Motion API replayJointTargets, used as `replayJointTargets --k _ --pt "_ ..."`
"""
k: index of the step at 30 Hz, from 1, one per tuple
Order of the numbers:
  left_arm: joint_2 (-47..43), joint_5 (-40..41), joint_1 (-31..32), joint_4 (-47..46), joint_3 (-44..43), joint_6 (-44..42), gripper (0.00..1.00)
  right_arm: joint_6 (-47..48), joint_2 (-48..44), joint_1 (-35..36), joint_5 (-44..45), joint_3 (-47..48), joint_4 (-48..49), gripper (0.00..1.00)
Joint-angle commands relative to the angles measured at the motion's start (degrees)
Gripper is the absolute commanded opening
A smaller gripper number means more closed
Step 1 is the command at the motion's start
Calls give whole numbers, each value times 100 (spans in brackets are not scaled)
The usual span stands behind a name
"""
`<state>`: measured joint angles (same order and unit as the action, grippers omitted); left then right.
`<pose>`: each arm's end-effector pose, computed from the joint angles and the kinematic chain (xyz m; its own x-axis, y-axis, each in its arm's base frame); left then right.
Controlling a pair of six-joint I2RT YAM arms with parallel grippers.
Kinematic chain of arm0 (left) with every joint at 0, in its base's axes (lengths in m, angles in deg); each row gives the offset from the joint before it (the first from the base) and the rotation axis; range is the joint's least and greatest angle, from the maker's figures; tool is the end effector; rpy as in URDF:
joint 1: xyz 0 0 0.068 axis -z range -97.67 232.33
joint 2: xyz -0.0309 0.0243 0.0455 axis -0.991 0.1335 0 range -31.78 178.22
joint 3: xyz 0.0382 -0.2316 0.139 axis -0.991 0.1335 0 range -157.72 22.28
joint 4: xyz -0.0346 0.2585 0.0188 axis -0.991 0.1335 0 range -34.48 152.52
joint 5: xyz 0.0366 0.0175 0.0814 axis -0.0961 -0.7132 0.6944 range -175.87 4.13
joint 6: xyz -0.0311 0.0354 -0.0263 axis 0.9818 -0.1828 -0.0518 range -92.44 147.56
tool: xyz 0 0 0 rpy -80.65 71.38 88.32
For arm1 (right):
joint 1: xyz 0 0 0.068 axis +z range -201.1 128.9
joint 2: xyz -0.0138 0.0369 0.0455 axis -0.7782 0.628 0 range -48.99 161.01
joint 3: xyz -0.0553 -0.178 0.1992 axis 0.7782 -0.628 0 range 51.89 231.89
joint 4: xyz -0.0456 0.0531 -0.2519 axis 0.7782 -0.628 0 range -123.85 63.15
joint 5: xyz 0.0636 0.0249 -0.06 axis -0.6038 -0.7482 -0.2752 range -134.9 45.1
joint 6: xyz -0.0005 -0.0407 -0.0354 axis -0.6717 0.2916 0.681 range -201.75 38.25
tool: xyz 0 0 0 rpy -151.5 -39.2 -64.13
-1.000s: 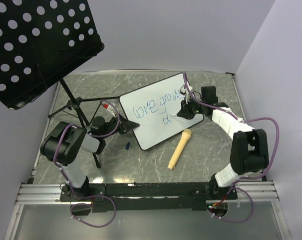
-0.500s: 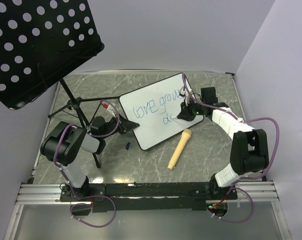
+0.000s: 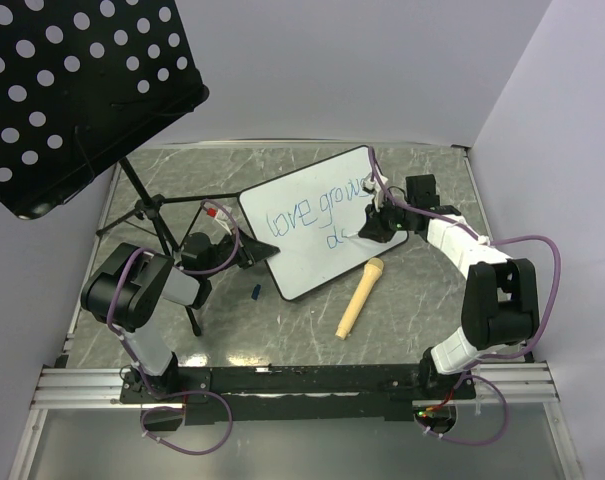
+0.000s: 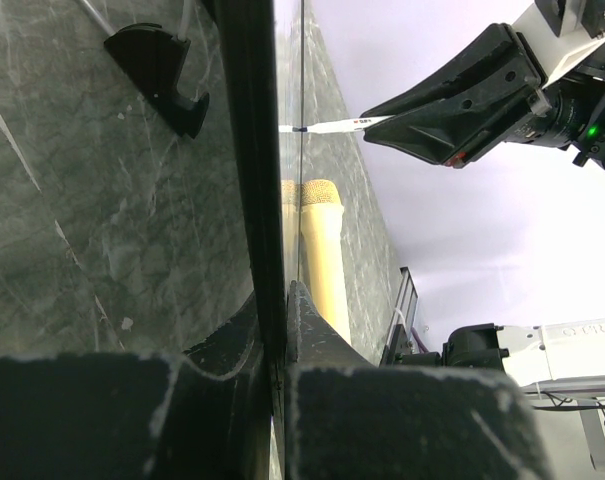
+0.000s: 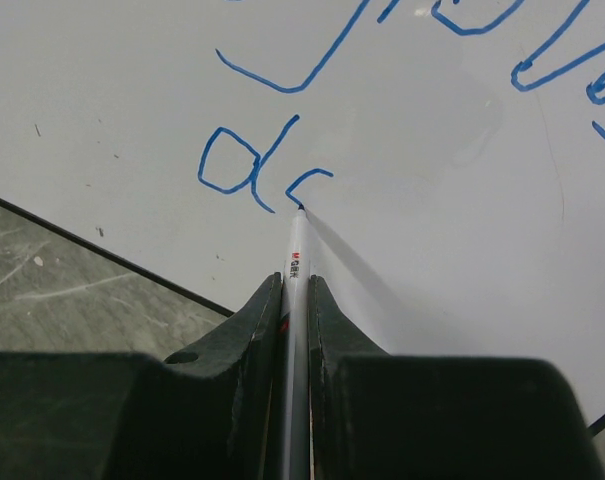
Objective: Write a sentence on the whiteboard
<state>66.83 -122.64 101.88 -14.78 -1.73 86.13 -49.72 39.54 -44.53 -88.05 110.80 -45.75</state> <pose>0.2611 -0.1154 0.1466 -0.7455 -0.4606 -0.4817 0.3729 0.3108 -0.8743 0.3172 0.0612 0.2336 -0.3481 -0.4295 -0.8333 -0.8470 0.5251 0.0832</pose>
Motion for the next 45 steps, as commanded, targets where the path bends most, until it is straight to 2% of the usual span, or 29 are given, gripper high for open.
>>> replayJointTargets --k 1,31,45 --pt "-298 -278 31 -1179 -148 -328 1 110 -170 -112 53 -47 26 0" --pt "-307 -295 31 -1117 -200 -346 1 -338 393 -94 0 595 264 0" --pt "-325 -278 31 -1056 -218 -372 1 -180 402 -68 18 481 141 0"
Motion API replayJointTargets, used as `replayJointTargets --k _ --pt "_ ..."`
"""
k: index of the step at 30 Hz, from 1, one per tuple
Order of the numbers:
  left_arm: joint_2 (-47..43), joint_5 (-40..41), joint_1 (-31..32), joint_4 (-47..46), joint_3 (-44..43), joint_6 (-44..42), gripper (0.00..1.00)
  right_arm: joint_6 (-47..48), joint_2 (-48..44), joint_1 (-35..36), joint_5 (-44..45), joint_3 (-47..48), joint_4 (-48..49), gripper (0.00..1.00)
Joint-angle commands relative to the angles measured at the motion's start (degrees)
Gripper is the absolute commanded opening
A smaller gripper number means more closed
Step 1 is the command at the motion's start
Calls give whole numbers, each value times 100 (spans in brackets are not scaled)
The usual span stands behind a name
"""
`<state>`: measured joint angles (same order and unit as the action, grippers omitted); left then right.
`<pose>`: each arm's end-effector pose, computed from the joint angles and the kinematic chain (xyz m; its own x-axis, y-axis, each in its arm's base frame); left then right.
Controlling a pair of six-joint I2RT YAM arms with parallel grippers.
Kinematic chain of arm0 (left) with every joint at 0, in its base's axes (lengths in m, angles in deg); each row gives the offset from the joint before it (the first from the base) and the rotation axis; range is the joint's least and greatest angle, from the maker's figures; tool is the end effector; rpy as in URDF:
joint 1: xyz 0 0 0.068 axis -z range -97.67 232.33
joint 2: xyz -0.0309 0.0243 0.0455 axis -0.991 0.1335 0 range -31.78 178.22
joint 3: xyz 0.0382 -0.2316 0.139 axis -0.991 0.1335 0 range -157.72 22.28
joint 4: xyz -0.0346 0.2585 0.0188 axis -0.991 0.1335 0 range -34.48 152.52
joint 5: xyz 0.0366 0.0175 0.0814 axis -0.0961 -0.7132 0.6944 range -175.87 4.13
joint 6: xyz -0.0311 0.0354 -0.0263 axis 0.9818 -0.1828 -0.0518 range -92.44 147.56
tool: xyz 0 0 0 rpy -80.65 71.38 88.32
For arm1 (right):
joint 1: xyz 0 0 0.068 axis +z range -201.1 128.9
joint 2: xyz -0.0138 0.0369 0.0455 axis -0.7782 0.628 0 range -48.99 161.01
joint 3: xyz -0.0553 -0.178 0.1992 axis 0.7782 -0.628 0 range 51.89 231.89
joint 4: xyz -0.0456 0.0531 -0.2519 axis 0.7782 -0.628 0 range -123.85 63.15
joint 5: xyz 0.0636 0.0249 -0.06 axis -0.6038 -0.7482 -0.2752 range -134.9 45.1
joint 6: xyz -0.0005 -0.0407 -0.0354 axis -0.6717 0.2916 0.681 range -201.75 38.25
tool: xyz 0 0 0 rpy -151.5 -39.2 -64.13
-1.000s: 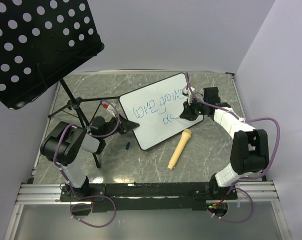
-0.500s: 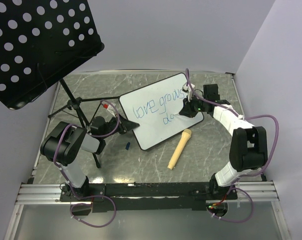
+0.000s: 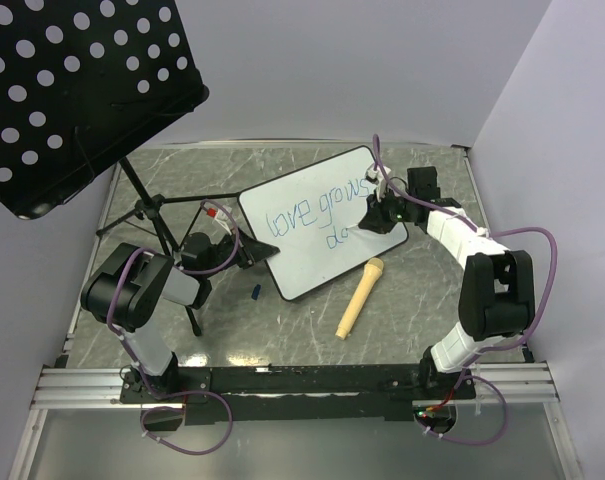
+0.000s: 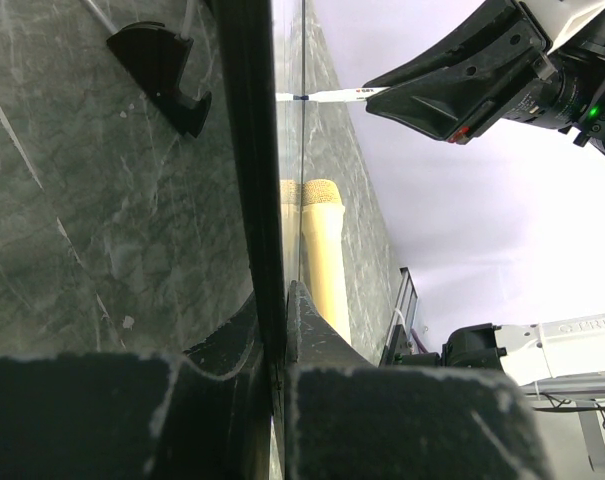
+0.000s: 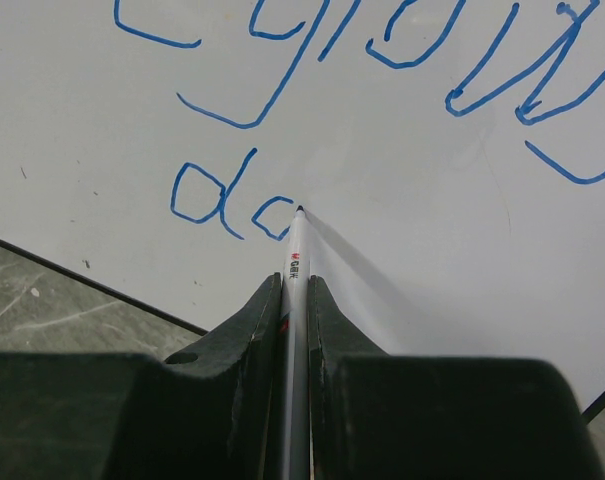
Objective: Write a sentence on the whiteboard
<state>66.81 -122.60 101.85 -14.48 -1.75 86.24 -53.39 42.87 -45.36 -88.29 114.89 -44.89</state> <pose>0.2612 -0.1153 0.1462 -0.7477 -0.4613 -0.4775 0.3673 0.3117 -0.8763 0.3362 0.0585 0.2387 -0.3830 -0.3853 -0.8396 -0.8200 0.5603 0.1169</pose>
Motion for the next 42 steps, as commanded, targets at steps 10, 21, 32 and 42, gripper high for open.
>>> replayJointTargets --k 10,21,32,42 --pt "-243 -282 33 -1200 -199 -357 1 390 -273 -11 103 -253 -76 0" --pt "-287 -282 33 -1148 -181 -392 1 530 -440 -108 121 -482 -182 0" --pt "-322 -291 33 -1121 -190 -392 1 451 -537 -336 -54 -377 -182 0" --pt "-305 -291 33 -1139 -198 -374 1 47 -740 -328 -424 -25 116 0"
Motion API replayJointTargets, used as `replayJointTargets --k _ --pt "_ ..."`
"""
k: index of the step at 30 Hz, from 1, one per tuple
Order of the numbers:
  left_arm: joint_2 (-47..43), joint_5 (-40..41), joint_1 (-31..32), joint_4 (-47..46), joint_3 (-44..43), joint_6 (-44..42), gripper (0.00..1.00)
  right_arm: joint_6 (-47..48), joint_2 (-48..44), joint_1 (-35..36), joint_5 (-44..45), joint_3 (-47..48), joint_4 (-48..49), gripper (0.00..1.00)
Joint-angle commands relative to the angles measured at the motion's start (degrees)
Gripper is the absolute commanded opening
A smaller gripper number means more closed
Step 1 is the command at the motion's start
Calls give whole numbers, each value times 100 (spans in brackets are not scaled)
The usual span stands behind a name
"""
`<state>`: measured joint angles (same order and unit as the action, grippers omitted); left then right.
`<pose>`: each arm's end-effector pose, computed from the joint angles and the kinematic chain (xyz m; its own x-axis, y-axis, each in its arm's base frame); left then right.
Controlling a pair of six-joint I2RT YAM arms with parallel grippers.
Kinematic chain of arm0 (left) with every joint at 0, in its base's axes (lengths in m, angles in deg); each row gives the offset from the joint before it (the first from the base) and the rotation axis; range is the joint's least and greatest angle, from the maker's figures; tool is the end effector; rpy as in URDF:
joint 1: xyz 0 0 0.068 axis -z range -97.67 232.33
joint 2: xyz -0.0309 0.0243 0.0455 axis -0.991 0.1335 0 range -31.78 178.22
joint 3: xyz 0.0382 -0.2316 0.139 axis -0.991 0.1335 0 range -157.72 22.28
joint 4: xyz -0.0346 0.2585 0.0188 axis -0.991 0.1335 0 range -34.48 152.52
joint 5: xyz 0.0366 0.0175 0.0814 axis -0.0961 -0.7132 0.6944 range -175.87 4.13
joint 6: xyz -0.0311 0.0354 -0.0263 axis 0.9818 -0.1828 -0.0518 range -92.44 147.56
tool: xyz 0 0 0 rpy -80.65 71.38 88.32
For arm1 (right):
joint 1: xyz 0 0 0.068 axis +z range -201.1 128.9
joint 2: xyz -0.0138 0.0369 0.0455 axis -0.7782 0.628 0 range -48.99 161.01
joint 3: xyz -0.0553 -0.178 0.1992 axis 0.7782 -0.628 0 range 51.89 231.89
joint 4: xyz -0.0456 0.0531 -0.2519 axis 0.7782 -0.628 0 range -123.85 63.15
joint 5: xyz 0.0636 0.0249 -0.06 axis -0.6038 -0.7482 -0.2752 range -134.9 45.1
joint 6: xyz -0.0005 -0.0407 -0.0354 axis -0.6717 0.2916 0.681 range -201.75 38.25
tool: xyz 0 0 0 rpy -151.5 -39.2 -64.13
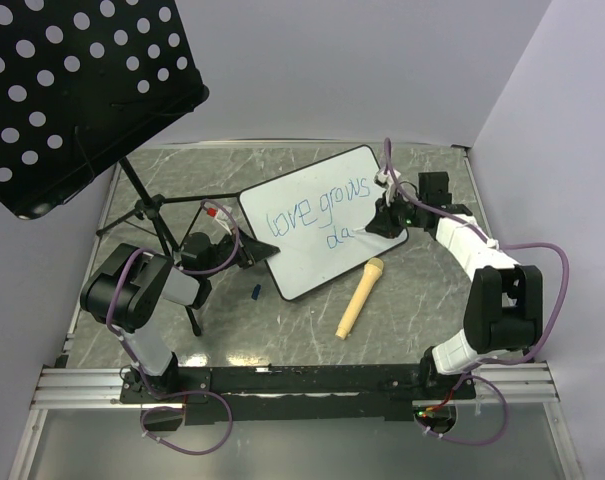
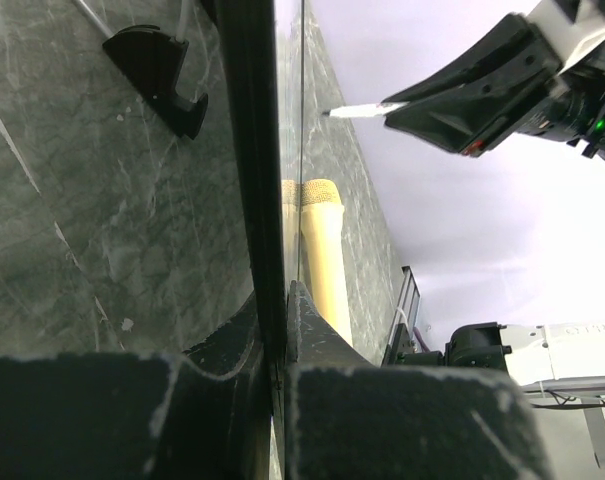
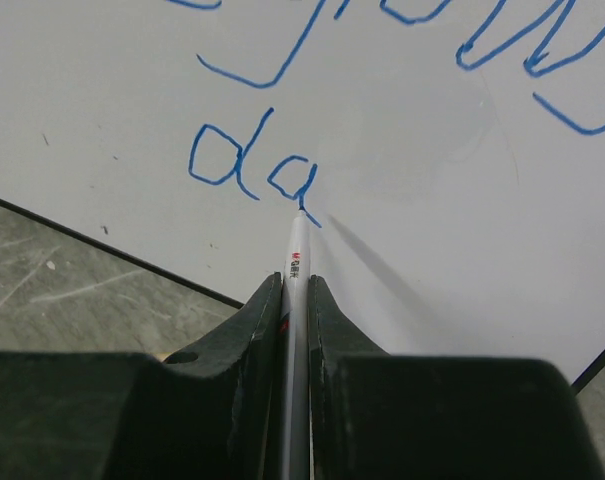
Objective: Write a sentence on the whiteboard
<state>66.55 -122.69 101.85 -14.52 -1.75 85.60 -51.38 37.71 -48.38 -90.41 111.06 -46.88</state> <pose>0.2611 -0.1153 0.1475 -0.7419 -0.4576 -0.4901 0.3804 0.3147 -0.8696 0.3151 0.0405 0.2440 -0.3761 -0.3725 -0.8484 -0.8162 0.5666 0.1131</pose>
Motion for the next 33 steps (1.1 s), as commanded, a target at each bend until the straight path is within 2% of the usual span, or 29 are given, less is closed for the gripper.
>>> replayJointTargets --k 1,10,20,33 --pt "-279 -282 33 -1143 -198 -302 1 -233 -136 -26 -186 410 359 0" --pt "-314 -300 33 -1082 -198 -337 1 -690 417 0 236 568 957 0" --pt "-270 -300 33 -1126 -216 -311 1 -594 699 79 298 639 852 0" --pt "-208 -300 33 -1223 -207 -250 1 -523 147 71 122 445 650 0"
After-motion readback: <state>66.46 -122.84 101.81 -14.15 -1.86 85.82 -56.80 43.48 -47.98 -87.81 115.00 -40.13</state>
